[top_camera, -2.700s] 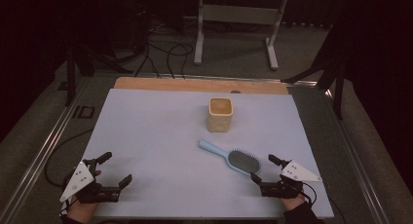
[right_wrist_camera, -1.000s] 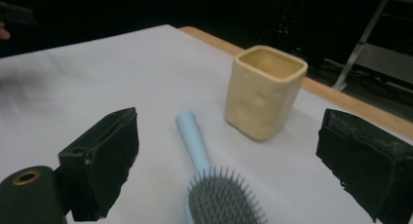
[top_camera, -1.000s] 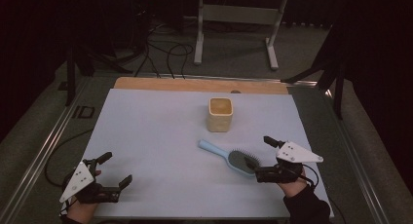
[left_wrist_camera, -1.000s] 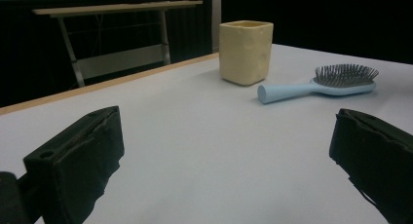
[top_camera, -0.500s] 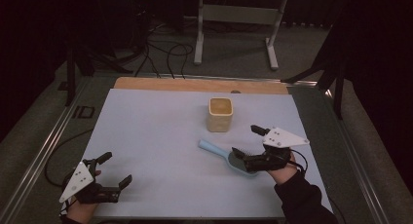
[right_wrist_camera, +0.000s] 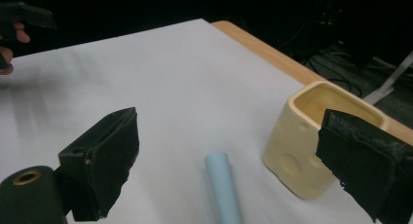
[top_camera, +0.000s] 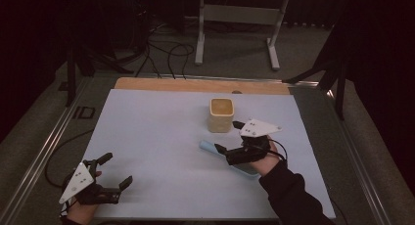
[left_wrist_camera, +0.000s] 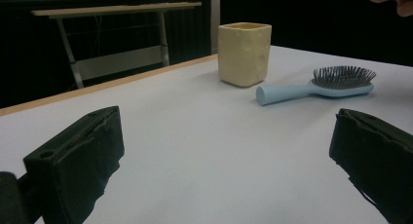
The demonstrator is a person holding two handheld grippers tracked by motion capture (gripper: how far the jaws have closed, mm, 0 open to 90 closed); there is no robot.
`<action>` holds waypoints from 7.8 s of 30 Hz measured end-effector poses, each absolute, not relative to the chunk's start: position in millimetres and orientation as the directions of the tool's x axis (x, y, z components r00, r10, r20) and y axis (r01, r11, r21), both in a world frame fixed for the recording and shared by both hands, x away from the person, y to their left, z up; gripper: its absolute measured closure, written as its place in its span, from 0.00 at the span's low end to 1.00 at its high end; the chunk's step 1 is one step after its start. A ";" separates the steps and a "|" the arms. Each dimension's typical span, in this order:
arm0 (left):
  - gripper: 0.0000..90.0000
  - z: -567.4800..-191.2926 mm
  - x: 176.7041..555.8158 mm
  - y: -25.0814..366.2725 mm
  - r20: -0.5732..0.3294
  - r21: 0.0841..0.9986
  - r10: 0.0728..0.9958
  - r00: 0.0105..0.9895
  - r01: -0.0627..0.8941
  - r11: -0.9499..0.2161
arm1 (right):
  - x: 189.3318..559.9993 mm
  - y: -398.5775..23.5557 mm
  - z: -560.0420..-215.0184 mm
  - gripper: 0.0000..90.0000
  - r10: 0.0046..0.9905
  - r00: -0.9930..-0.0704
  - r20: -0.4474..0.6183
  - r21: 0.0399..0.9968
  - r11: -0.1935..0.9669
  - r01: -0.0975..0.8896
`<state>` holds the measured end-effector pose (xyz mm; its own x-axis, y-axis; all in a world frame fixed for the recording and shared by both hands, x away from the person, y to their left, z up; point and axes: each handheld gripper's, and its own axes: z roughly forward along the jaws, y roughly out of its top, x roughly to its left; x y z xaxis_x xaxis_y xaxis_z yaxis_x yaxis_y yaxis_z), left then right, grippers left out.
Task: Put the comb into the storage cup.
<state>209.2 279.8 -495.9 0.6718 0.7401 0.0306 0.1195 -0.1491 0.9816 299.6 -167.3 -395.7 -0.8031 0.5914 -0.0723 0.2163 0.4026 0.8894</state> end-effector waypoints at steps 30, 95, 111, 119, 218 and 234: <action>0.00 -496.9 209.5 278.7 0.032 0.981 0.735 0.678 0.120 -0.154 | 343.5 -117.3 -453.0 0.86 0.623 -0.777 -0.086 0.743 0.559 0.367; 0.00 -496.9 209.3 277.2 0.038 0.979 0.730 0.682 0.121 -0.164 | 314.7 -85.7 -498.2 1.00 0.607 -0.794 0.009 0.551 0.660 0.511; 0.00 -497.4 209.9 276.6 0.037 0.978 0.728 0.685 0.125 -0.168 | 302.1 -78.9 -499.7 1.00 0.599 -0.800 0.031 0.574 0.644 0.505; 0.00 -497.4 210.0 275.7 0.044 0.977 0.730 0.682 0.124 -0.174 | 295.2 -85.3 -501.4 1.00 0.596 -0.802 0.046 0.567 0.645 0.512; 0.00 -497.5 211.8 273.9 0.041 0.976 0.727 0.686 0.129 -0.176 | 240.4 -265.8 -487.9 1.00 0.738 -0.670 -0.087 0.516 0.608 0.603; 0.00 -497.1 212.1 274.1 0.037 0.977 0.727 0.686 0.128 -0.170 | 255.5 -290.7 -464.3 0.91 0.586 -0.809 -0.051 0.551 0.692 0.466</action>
<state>212.1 274.1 -497.1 0.6855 0.7271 0.0369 0.1279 -0.1702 0.9771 255.5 -290.7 -464.3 -0.8090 0.5855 -0.0509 0.4664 0.6923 0.5505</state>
